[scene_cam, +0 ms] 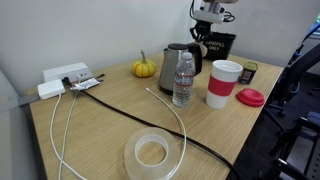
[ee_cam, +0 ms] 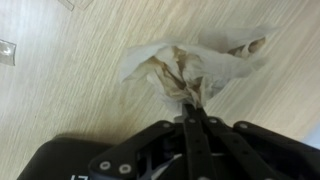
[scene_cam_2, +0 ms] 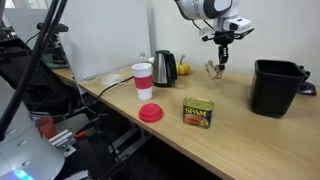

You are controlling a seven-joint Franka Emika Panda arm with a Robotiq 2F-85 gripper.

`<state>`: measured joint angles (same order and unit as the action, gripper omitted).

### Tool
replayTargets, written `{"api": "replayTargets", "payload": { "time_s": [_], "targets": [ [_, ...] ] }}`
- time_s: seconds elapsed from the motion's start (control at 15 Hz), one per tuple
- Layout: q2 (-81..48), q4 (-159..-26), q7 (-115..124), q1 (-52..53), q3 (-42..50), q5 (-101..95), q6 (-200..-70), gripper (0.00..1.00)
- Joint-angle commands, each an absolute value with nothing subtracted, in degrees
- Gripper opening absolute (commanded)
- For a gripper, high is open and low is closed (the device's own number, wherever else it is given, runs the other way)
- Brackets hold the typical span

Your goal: Remove the brown paper from the bin and put it on the table

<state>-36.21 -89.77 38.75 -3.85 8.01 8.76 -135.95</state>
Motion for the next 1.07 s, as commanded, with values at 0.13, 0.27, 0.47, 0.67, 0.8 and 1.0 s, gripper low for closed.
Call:
{"api": "replayTargets", "payload": {
  "time_s": [0.13,0.27,0.47,0.67,0.8,1.0],
  "targets": [
    [-34.7,-94.26,38.36,-1.32,9.68,5.85,-139.54,0.33],
    [-33.93,-93.74,37.75,-2.13,8.66,7.41,-137.29,0.48],
    [-32.01,-93.2,38.19,-2.61,8.38,8.93,-137.11,0.68],
    [-32.03,-91.67,38.92,-2.28,8.93,8.55,-137.58,0.63],
    [-30.77,-91.72,39.0,-2.61,8.89,9.03,-137.12,0.77],
    [-30.83,-92.07,39.09,-2.62,8.86,9.09,-137.08,0.81]
  ]
}}
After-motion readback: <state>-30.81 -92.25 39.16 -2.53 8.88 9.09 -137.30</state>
